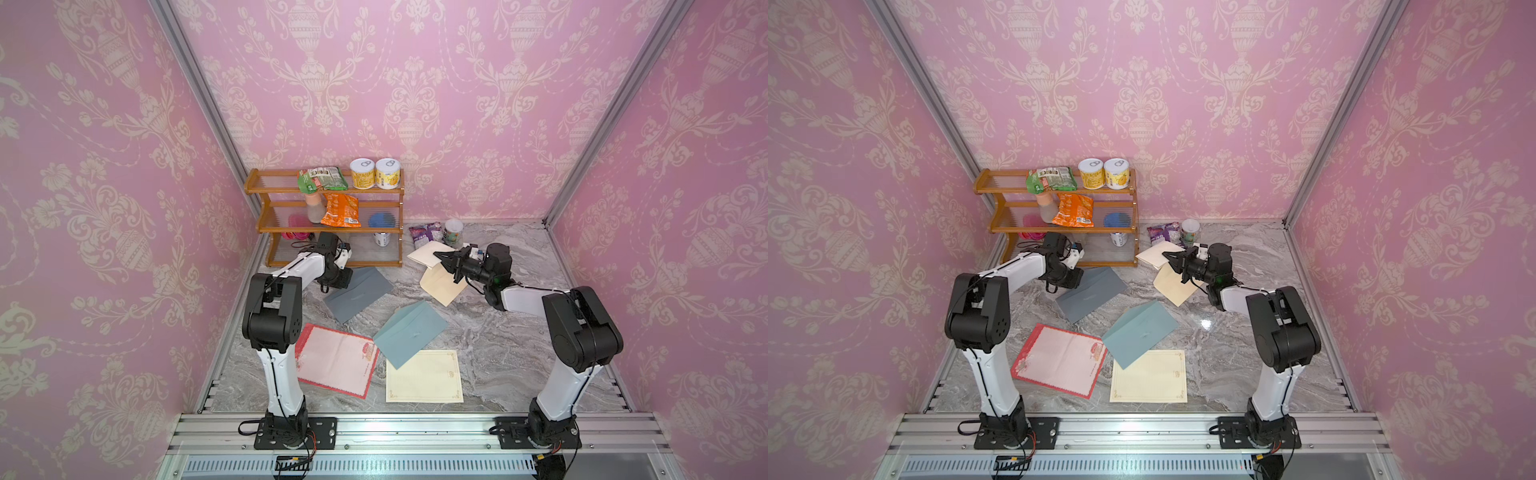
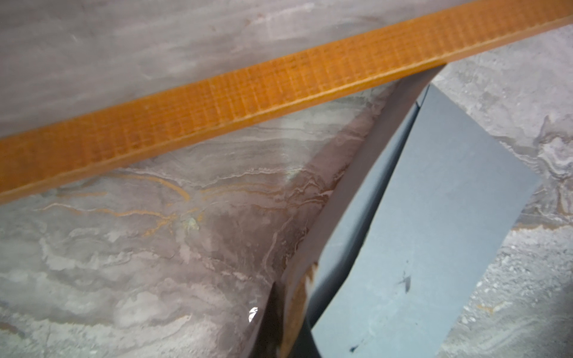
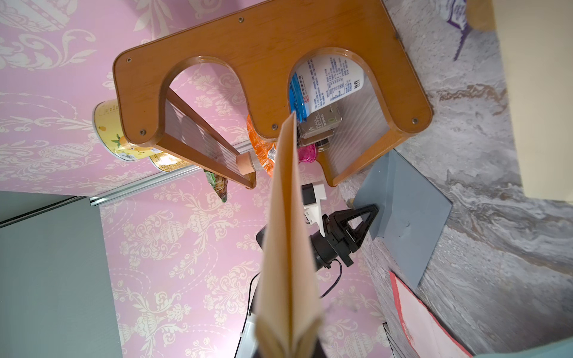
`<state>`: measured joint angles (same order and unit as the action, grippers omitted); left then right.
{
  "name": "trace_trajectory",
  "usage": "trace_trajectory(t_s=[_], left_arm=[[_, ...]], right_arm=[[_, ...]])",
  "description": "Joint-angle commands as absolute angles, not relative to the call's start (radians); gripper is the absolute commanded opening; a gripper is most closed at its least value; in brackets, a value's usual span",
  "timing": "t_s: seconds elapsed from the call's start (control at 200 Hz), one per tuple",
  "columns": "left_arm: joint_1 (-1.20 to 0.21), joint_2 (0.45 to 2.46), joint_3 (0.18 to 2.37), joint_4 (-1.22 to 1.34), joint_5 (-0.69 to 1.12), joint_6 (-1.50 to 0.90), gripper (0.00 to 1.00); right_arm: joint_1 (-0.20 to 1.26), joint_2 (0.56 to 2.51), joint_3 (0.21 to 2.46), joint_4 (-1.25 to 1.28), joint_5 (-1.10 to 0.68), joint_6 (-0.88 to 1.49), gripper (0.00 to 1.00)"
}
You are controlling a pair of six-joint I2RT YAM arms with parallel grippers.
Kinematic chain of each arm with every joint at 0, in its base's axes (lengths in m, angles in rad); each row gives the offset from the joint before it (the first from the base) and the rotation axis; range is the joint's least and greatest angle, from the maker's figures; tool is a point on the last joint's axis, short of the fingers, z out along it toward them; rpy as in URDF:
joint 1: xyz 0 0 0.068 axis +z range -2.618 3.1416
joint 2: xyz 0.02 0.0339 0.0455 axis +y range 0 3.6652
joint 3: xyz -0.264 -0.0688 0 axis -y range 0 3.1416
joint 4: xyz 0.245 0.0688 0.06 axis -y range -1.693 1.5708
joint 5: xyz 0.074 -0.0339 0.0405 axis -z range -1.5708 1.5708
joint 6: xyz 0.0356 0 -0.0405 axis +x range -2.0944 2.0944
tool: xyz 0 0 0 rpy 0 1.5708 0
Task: Fold the letter paper in half and place it into the envelope
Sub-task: Pick up the envelope from the center of the board, then place the letter paper in the envelope.
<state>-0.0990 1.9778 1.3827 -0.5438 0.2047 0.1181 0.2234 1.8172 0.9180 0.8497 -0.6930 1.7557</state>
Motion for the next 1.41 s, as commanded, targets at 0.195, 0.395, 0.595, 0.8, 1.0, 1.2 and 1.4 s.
trace_trajectory(t_s=[0.195, 0.395, 0.595, 0.8, 1.0, 1.2, 1.4], left_arm=[[-0.089, 1.81, 1.367, -0.633, 0.253, 0.086, 0.0], [-0.099, 1.73, 1.36, -0.662, 0.293, -0.006, 0.0], [-0.103, 1.646, 1.335, -0.656, 0.297, -0.127, 0.0], [-0.13, 1.613, 1.349, -0.697, 0.289, -0.257, 0.0], [-0.188, 1.582, 1.369, -0.731, 0.232, -0.332, 0.0], [-0.238, 1.592, 1.406, -0.765, 0.199, -0.376, 0.0], [-0.293, 1.634, 1.464, -0.783, 0.186, -0.385, 0.0]], right_arm=[[0.277, 1.796, 0.962, 0.704, -0.718, 1.654, 0.0], [0.337, 1.814, 1.05, 0.537, -0.708, 1.608, 0.0], [0.403, 1.829, 1.207, 0.239, -0.678, 1.508, 0.0], [0.458, 1.876, 1.427, -0.112, -0.612, 1.347, 0.0], [0.496, 1.933, 1.602, -0.359, -0.532, 1.212, 0.0], [0.538, 1.996, 1.731, -0.458, -0.488, 1.133, 0.0], [0.561, 2.039, 1.8, -0.456, -0.49, 1.125, 0.0]])
